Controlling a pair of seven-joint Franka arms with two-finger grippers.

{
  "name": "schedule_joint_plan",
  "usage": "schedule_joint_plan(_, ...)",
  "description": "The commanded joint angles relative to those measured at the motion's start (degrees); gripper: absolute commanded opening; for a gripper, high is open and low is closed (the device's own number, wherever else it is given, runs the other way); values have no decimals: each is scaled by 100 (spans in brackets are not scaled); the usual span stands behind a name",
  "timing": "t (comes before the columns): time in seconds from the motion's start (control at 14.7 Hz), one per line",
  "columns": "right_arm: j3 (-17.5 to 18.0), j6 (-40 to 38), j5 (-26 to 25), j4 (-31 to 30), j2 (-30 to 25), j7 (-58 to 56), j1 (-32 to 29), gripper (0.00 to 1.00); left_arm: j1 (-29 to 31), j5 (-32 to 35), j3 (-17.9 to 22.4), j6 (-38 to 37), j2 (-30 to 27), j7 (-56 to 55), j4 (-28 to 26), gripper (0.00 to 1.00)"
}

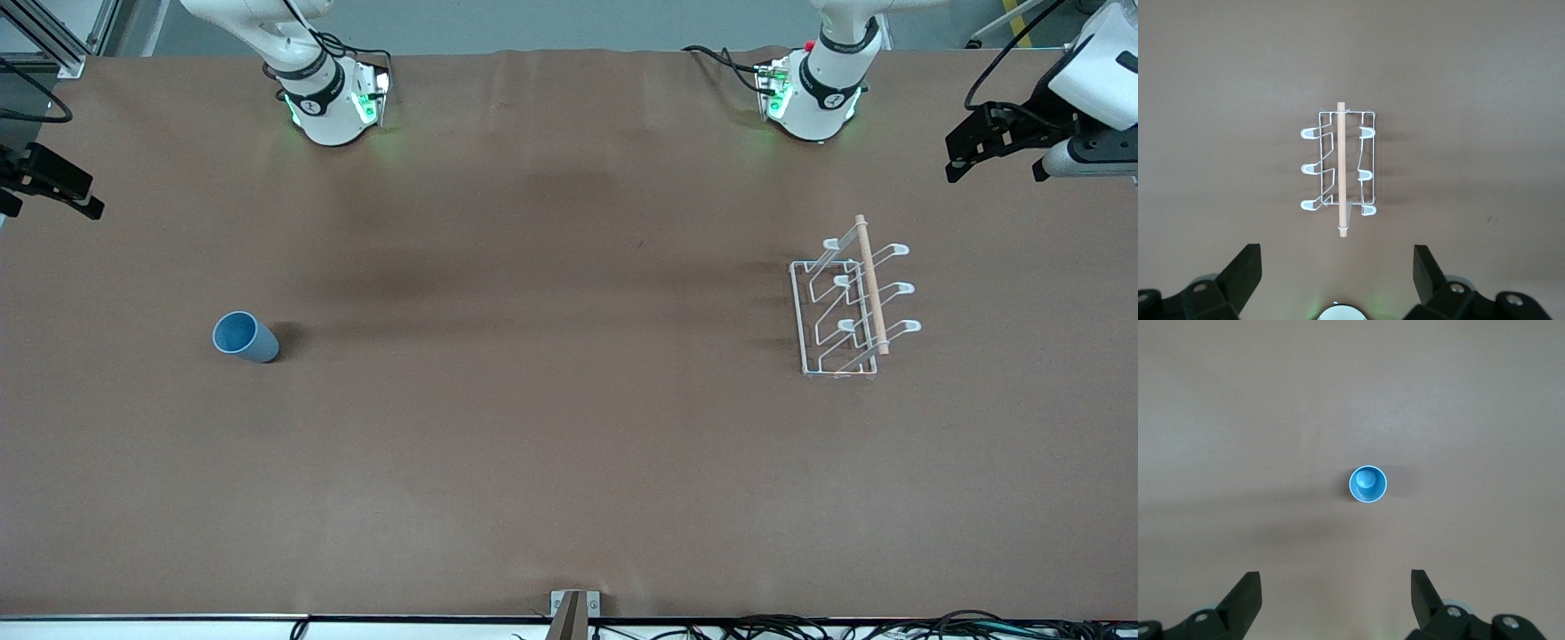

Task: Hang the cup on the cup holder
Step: 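Reach the right gripper down toward the blue cup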

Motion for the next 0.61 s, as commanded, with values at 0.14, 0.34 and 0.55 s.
schedule_joint_plan(0.14,37,68,1,-69,-12,-40,-92,100,22,-52,2,-47,54,29,138,100)
schedule_joint_plan(0.34,28,111,1,-77,84,-40,-109,100,31,-44,19,-47,63,12,234,100)
schedule_joint_plan(0.55,37,794,10,-646,102,-249,-302,100,40,-52,45,-56,72,82,226,100)
